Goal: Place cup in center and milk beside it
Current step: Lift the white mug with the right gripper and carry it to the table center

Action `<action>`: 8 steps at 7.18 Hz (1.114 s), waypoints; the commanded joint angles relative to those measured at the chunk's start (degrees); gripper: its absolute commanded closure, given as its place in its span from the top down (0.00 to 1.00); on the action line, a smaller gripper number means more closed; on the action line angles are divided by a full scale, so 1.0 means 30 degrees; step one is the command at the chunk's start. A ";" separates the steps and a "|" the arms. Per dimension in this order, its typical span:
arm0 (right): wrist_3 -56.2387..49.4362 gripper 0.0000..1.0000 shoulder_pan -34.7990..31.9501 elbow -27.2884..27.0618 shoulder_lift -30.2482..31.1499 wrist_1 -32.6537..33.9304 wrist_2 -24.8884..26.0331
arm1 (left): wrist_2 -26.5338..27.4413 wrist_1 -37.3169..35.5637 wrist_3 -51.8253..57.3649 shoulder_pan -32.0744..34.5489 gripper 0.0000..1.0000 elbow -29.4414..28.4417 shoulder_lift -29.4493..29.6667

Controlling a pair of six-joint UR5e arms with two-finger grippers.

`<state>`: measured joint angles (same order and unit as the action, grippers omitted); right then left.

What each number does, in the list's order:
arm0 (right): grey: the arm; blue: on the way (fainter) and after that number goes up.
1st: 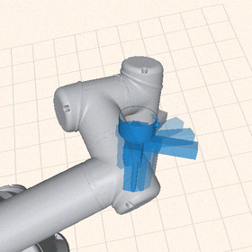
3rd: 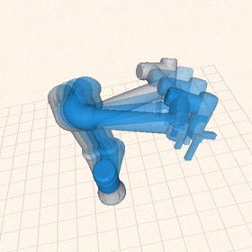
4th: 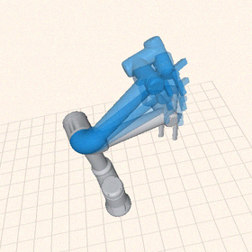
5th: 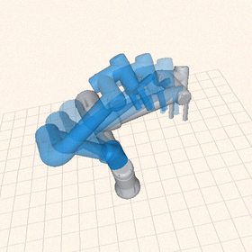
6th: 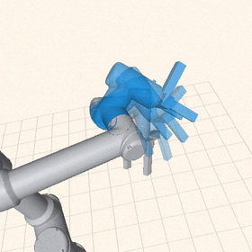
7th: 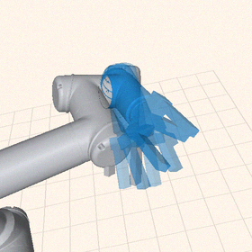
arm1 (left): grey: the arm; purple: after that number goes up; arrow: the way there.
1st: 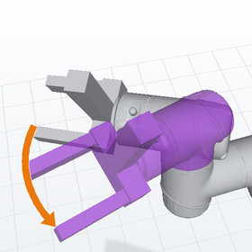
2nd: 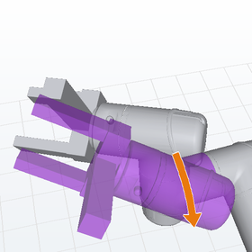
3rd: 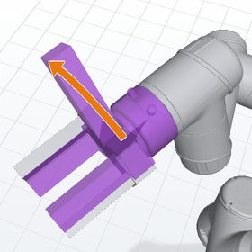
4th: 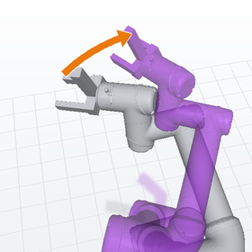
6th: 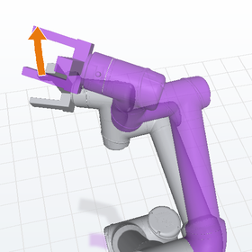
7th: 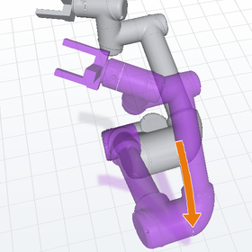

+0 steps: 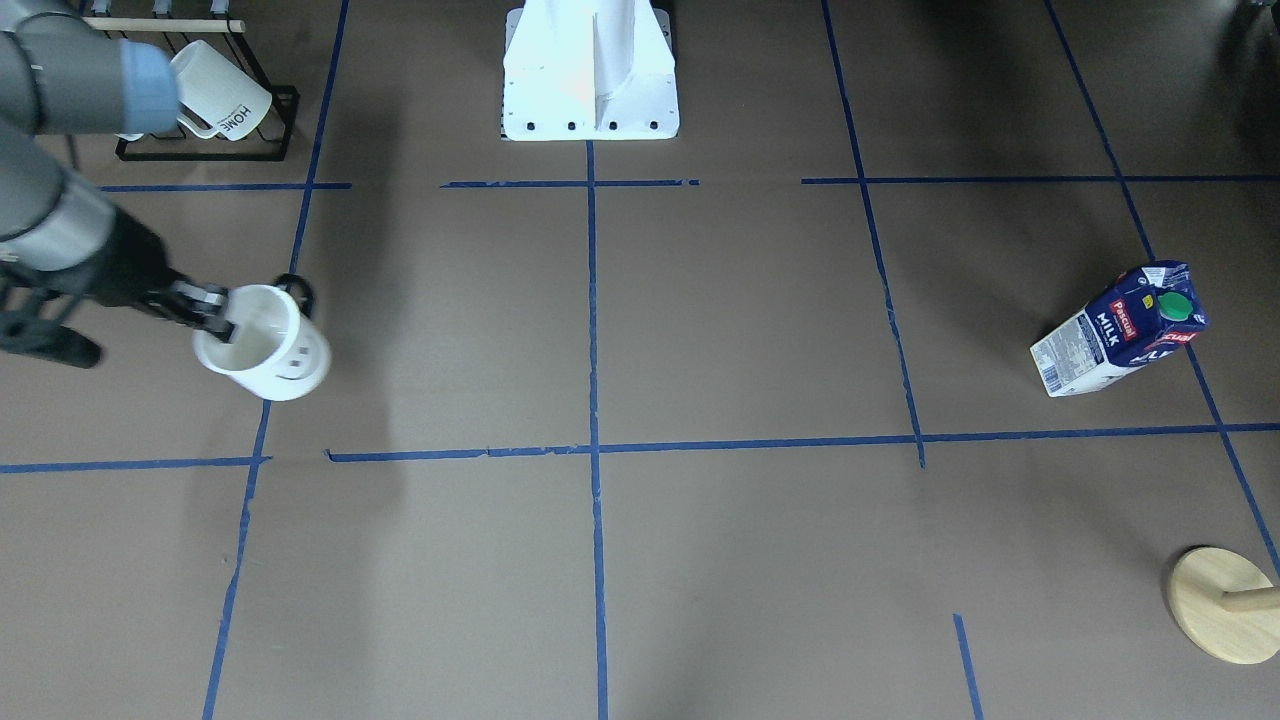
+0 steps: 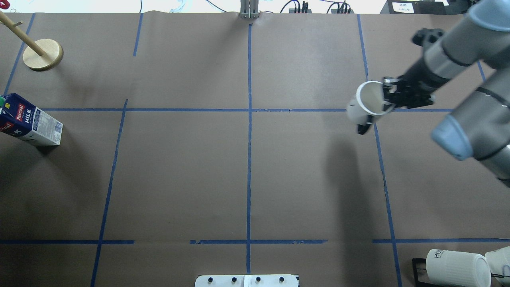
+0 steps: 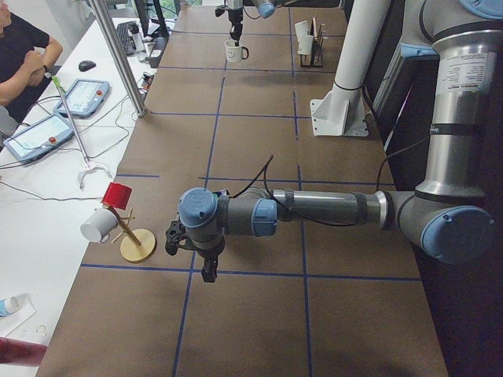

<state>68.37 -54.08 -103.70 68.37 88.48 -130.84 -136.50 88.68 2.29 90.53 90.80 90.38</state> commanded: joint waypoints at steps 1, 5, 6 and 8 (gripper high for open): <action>0.6067 0.00 0.3013 0.1632 -0.4145 0.0740 0.2347 | 0.0000 0.0000 0.0000 0.0000 1.00 -0.0062 -0.0039; 0.9054 0.00 0.5746 0.4829 -0.7176 0.0681 0.4907 | 0.0000 -0.0029 0.0000 0.0000 1.00 -0.0033 -0.0039; 0.9113 0.00 0.6069 0.4976 -0.7176 0.0652 0.5172 | 0.0000 -0.0029 -0.0029 0.0000 1.00 -0.0033 -0.0010; 0.9055 0.00 0.6218 0.5007 -0.7176 0.0593 0.5204 | 0.0000 -0.0029 -0.0029 0.0000 1.00 -0.0033 -0.0010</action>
<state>95.61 -35.91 -88.81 46.89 90.34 -115.42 -136.49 88.59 2.21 90.53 90.70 90.34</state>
